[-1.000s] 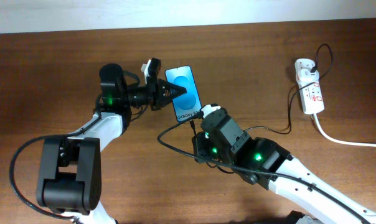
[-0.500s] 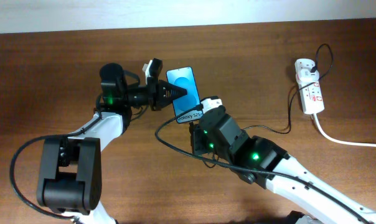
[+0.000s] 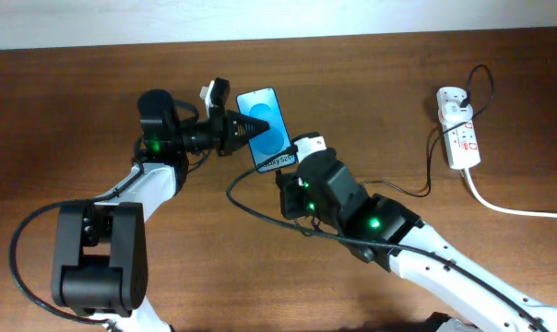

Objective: Plug charger to phone and switch on socket
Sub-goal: 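Align and push the USB-C plug into the phone's port, then lower the charging phone onto the table with the left gripper and release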

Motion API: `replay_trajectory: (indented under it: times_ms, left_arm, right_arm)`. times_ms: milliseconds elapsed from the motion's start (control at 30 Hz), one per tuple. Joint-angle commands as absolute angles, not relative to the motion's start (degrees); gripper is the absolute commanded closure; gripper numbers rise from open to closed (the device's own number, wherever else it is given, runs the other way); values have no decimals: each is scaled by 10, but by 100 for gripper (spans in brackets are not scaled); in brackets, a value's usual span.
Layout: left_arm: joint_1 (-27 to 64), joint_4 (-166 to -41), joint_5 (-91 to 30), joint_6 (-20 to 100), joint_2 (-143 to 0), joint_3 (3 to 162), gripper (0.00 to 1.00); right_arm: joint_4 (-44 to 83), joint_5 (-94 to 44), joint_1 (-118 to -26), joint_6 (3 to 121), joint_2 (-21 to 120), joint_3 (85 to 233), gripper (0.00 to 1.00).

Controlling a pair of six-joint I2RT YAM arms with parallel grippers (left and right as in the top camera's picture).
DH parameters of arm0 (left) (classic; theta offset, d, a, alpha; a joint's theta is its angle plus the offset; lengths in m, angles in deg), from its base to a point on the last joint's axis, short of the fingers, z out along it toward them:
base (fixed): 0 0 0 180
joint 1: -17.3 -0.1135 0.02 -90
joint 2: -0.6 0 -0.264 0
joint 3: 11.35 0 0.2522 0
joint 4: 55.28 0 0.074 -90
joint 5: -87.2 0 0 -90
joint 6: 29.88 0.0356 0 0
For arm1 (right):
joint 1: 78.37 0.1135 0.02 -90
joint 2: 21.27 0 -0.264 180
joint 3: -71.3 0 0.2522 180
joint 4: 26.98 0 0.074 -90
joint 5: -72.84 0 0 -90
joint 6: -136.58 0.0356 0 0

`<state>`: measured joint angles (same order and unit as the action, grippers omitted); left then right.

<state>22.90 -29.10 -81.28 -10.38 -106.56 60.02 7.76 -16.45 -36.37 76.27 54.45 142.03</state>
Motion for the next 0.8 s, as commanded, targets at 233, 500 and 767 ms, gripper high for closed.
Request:
replay_trajectory:
  times_ms: [233, 500, 767]
  left_arm:
    - [252, -292, -808, -81, -1059, 598, 100]
    - [252, -283, -788, -90, -1059, 598, 100]
    - [252, -283, -797, -90, -1059, 598, 100]
  right_arm:
    - [212, -200, -383, 753, 454, 1466, 62]
    - [243, -234, -382, 758, 510, 1462, 57]
    - [214, -221, -382, 757, 542, 1461, 72]
